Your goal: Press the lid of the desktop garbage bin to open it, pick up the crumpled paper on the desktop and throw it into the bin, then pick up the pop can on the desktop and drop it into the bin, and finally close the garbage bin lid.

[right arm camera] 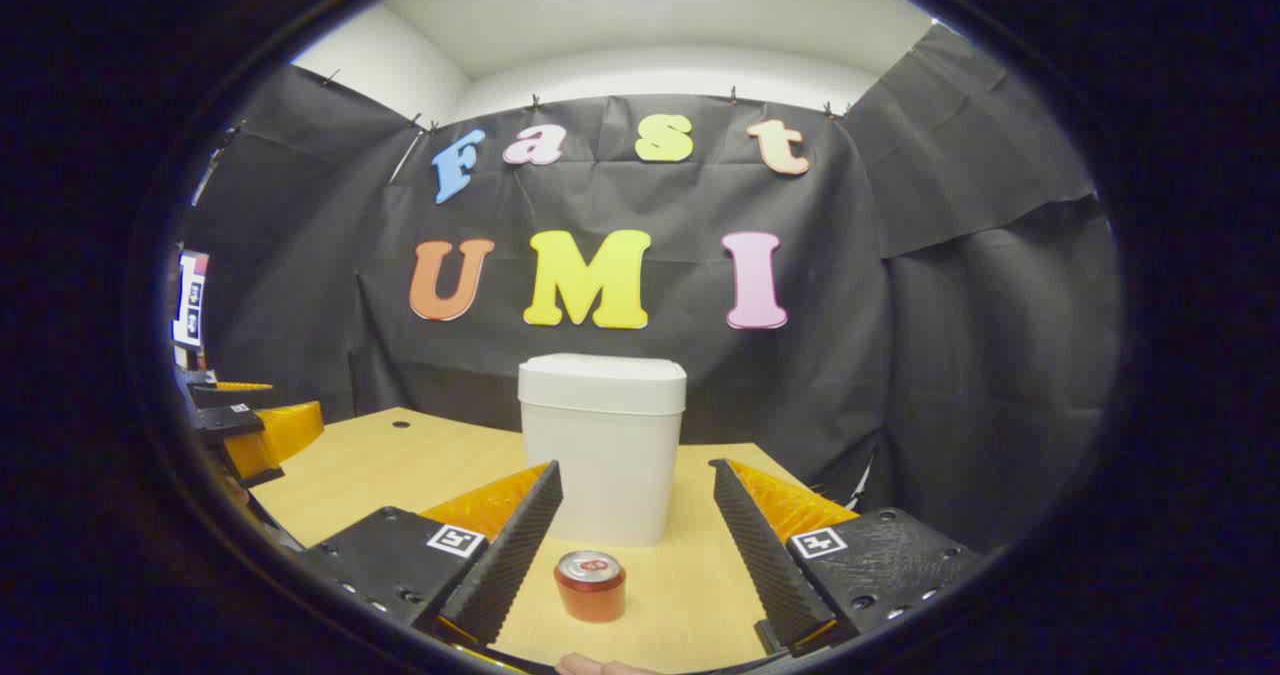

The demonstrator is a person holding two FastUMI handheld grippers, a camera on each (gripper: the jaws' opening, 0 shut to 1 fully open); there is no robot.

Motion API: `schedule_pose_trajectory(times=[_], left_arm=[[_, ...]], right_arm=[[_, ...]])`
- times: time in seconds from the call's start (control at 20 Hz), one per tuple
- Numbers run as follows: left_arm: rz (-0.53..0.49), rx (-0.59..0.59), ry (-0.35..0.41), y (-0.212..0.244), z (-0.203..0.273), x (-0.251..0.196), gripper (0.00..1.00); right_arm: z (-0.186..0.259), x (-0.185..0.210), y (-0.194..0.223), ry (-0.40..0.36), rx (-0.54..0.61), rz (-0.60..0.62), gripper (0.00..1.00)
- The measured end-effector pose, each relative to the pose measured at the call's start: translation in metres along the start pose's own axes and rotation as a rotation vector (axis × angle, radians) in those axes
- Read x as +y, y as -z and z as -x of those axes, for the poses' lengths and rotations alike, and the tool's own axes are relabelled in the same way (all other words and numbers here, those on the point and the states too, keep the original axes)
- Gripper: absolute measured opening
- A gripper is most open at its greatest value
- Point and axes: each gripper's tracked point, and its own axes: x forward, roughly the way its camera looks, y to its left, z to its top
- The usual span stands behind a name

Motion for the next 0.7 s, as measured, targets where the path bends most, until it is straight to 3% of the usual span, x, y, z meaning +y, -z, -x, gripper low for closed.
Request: schedule_pose_trajectory(times=[0.05, 0.2, 0.4, 0.55, 0.7], left_arm=[[0.002, -0.014, -0.002, -0.005, 0.002, 0.002, 0.97], [0.009, -0.022, 0.031, -0.008, 0.008, -0.005, 0.97], [0.011, -0.011, -0.021, -0.004, 0.007, 0.007, 0.97], [0.037, 0.004, 0.020, 0.001, 0.006, -0.009, 0.98], [0.033, 0.022, 0.033, 0.008, 0.003, -0.016, 0.97]], right_arm=[[0.004, 0.002, -0.007, 0.002, -0.010, -0.003, 0.98], [0.016, 0.012, -0.018, -0.028, -0.001, -0.014, 0.95], [0.026, 0.010, -0.029, -0.034, -0.015, -0.002, 0.98], [0.028, 0.008, -0.026, -0.038, -0.010, 0.016, 0.92], [0.029, 0.005, -0.022, -0.047, -0.001, 0.007, 0.95]])
